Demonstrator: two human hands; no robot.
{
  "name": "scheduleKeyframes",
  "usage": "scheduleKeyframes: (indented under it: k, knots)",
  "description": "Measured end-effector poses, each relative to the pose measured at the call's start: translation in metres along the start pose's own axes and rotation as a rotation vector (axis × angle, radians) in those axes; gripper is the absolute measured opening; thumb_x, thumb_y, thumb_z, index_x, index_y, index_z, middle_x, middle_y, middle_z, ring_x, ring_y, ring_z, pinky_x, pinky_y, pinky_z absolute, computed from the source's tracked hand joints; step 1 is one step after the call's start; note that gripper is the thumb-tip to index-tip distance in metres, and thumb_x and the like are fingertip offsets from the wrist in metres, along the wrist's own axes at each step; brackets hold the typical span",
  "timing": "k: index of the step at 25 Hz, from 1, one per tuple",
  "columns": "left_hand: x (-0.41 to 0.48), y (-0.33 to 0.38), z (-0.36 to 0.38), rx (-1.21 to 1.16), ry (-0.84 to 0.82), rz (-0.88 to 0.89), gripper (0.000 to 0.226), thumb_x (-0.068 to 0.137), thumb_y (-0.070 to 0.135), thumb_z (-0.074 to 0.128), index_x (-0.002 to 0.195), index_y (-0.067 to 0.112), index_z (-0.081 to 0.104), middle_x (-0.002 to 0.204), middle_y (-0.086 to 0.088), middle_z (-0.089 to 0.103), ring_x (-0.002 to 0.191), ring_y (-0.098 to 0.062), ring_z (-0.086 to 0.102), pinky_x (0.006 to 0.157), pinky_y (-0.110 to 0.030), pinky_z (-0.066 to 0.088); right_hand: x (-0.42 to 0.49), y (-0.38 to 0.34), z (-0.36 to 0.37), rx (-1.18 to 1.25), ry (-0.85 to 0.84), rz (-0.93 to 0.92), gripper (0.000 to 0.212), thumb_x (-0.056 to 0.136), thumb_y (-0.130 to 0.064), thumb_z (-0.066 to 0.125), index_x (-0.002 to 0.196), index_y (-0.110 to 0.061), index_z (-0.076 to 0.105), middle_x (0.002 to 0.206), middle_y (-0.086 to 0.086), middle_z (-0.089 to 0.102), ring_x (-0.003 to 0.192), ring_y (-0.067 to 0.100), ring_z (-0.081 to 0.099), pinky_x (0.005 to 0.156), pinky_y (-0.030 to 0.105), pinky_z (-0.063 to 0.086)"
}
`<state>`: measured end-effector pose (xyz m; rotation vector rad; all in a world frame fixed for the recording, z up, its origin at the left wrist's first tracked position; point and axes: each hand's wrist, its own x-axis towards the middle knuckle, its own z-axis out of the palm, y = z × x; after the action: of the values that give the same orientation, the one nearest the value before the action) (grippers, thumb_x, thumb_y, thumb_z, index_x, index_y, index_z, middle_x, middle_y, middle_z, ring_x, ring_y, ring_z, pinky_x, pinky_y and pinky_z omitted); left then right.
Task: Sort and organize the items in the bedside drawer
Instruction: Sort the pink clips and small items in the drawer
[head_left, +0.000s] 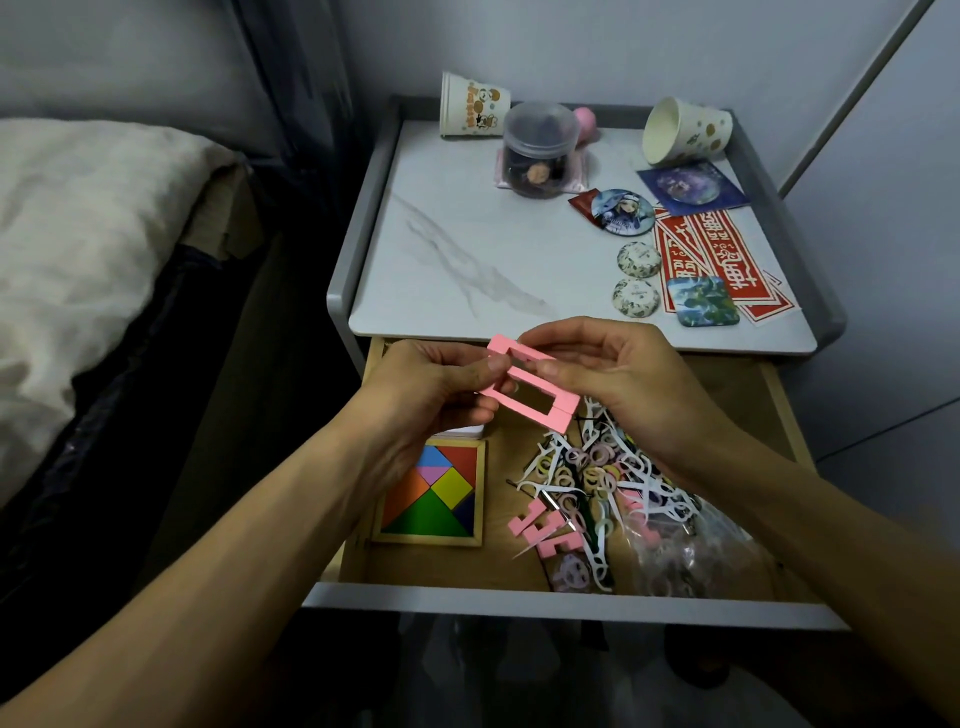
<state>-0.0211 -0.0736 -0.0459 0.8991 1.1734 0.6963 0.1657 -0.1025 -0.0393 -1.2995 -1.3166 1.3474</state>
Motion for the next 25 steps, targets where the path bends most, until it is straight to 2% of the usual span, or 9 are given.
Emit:
scheduleKeyframes:
  k: [6, 9, 13, 19, 25]
  knots:
    - [0.0009, -0.0027, 0.0004, -0.007, 0.034, 0.046, 0.020, 0.087, 0.006, 0.066, 0.102, -0.005, 0.071, 0.082, -0.015, 0.070, 0.050, -0.009, 0.060, 0.055, -0.017, 0.055, 0.0007, 0.0030, 0.0044, -0.118, 0.003, -0.043, 0.035, 0.088, -0.002, 0.067, 0.121, -0.009, 0.062, 0.110, 0.001, 0.071, 0.103, 0.006, 0.068, 0.089, 0.021, 0.053]
    - [0.0011, -0.0027, 0.0003, -0.008, 0.072, 0.075, 0.020, 0.088, 0.006, 0.065, 0.105, -0.003, 0.072, 0.083, -0.016, 0.071, 0.052, -0.011, 0.060, 0.057, -0.019, 0.057, -0.0001, 0.0044, 0.0045, -0.144, 0.011, -0.034, 0.027, 0.090, -0.007, 0.066, 0.117, -0.012, 0.069, 0.105, -0.002, 0.074, 0.099, 0.007, 0.069, 0.090, 0.026, 0.055]
    - [0.0005, -0.0029, 0.0014, 0.001, 0.117, 0.122, 0.017, 0.089, 0.004, 0.064, 0.103, -0.002, 0.072, 0.080, -0.014, 0.072, 0.051, -0.012, 0.059, 0.060, -0.022, 0.057, -0.0010, 0.0063, 0.0052, -0.142, 0.050, -0.032, 0.029, 0.090, -0.006, 0.065, 0.117, -0.015, 0.070, 0.103, -0.002, 0.075, 0.095, 0.012, 0.072, 0.086, 0.033, 0.058]
    - [0.0002, -0.0023, -0.0012, 0.020, 0.102, 0.119, 0.014, 0.088, 0.006, 0.065, 0.098, -0.002, 0.071, 0.080, -0.014, 0.072, 0.056, -0.015, 0.061, 0.057, -0.021, 0.057, 0.0018, 0.0083, 0.0060, -0.180, 0.050, -0.052, 0.031, 0.088, -0.004, 0.067, 0.118, -0.014, 0.070, 0.103, -0.002, 0.075, 0.095, 0.009, 0.071, 0.087, 0.028, 0.057]
    - [0.0015, -0.0054, -0.0032, 0.030, 0.153, 0.195, 0.011, 0.091, 0.009, 0.065, 0.094, 0.004, 0.074, 0.073, -0.008, 0.071, 0.050, -0.012, 0.056, 0.053, -0.019, 0.053, 0.0053, 0.0083, 0.0092, -0.185, 0.037, -0.070, 0.031, 0.088, -0.006, 0.068, 0.118, -0.015, 0.071, 0.103, -0.003, 0.075, 0.096, 0.010, 0.071, 0.092, 0.035, 0.056]
